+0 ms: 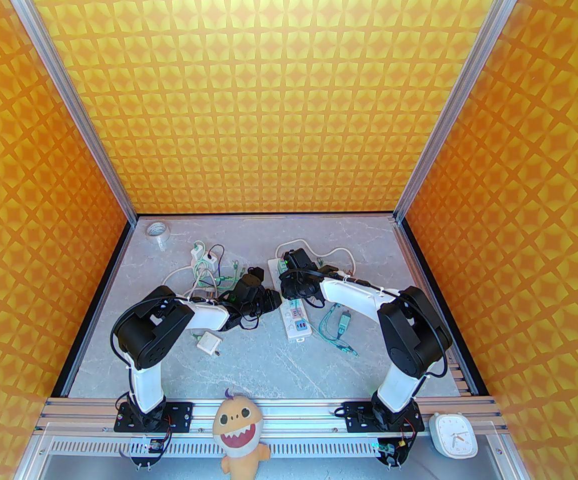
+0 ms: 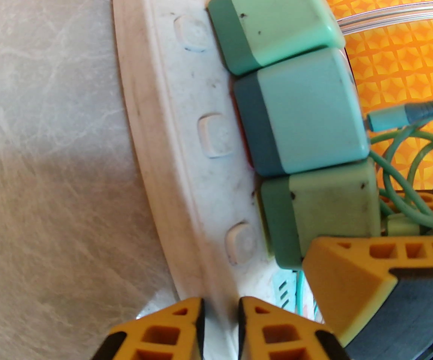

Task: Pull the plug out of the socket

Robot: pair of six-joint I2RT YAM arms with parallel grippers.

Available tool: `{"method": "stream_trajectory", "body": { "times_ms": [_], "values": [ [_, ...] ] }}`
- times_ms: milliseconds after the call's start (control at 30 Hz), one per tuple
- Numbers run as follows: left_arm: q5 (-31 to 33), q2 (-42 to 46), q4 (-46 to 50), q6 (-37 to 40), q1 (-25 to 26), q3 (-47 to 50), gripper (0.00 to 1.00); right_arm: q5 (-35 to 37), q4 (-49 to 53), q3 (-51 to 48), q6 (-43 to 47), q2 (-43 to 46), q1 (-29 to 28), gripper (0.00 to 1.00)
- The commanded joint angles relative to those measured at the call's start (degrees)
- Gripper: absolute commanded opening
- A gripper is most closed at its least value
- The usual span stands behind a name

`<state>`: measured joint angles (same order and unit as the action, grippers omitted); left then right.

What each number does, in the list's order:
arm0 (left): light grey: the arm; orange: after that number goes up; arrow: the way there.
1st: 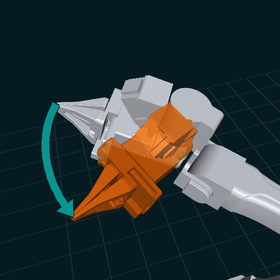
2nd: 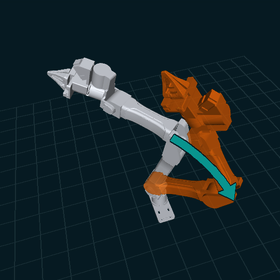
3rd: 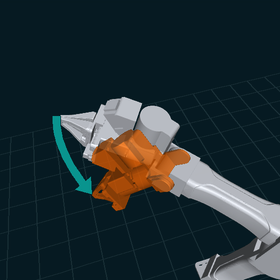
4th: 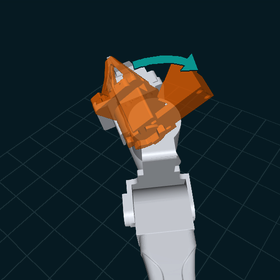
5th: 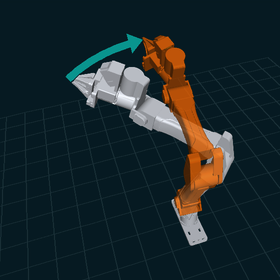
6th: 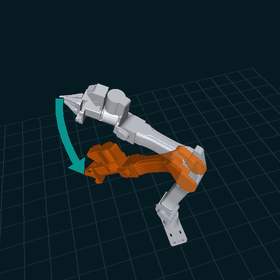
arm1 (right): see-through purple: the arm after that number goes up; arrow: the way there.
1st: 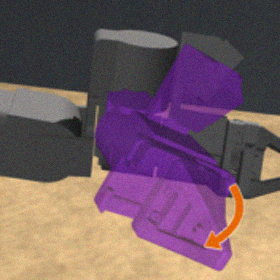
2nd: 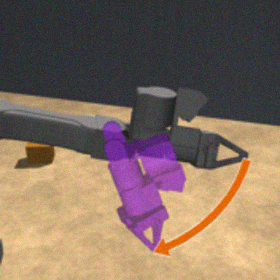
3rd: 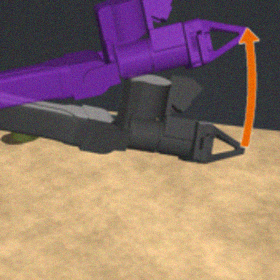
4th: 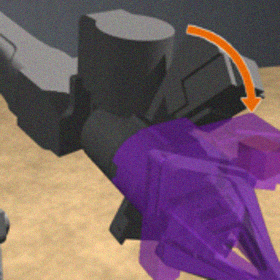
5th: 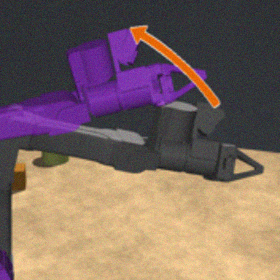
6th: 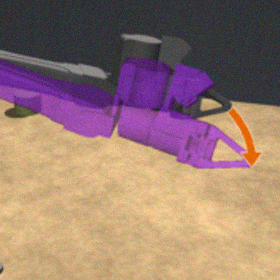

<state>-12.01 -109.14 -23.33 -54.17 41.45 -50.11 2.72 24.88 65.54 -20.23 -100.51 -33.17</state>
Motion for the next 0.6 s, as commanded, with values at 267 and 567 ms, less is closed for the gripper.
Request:
{"method": "stream_trajectory", "body": {
  "times_ms": [267, 567],
  "values": [
    [0.8, -2.8, 9.7, 0.7, -0.1, -2.1, 0.21, 7.9, 3.2, 3.4, 2.1, 1.6, -1.6, 0.3],
    [0.9, -3.0, 11.5, 0.9, -0.1, -2.8, 0.21, 4.4, 2.8, 3.8, -0.7, 3.9, -2.1, 0.3]
  ]
}}
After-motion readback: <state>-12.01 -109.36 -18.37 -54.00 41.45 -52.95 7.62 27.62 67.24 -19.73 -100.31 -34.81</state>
